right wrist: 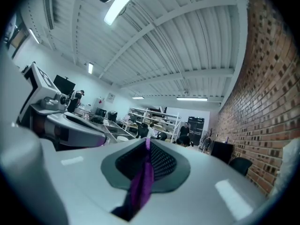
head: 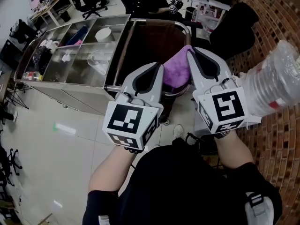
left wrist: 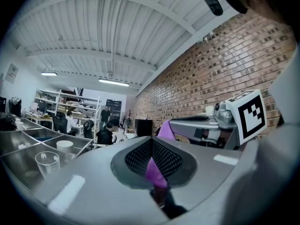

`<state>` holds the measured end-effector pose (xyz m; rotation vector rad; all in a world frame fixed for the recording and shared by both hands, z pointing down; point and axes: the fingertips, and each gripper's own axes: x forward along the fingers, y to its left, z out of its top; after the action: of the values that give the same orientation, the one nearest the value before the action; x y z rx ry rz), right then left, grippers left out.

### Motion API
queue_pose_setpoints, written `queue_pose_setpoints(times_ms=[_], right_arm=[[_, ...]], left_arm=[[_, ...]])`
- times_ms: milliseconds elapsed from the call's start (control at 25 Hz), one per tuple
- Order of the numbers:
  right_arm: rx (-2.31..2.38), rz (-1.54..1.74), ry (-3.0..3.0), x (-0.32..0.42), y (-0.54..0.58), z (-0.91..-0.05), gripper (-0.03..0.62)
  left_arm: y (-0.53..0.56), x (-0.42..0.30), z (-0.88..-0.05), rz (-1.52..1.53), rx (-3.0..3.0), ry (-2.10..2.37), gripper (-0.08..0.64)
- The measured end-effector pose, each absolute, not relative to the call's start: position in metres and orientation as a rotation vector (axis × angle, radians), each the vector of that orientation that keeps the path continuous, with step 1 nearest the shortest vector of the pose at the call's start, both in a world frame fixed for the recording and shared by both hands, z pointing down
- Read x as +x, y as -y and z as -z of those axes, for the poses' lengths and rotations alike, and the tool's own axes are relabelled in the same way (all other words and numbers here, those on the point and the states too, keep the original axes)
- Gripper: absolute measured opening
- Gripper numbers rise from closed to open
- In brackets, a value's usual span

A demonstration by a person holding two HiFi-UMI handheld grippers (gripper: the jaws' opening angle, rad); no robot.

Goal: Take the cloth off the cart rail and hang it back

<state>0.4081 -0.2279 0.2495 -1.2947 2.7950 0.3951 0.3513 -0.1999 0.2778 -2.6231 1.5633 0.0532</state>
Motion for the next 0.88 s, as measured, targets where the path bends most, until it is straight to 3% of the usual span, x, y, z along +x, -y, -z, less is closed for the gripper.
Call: queue_pose_setpoints(times_ms=[880], right_arm=[[-1.149, -0.461, -2.812, 0.443, 0.17, -0.24, 0.025]], left_arm=[[0.172, 0.372, -0.284, -0.111, -2.588, -1.66, -0.003]])
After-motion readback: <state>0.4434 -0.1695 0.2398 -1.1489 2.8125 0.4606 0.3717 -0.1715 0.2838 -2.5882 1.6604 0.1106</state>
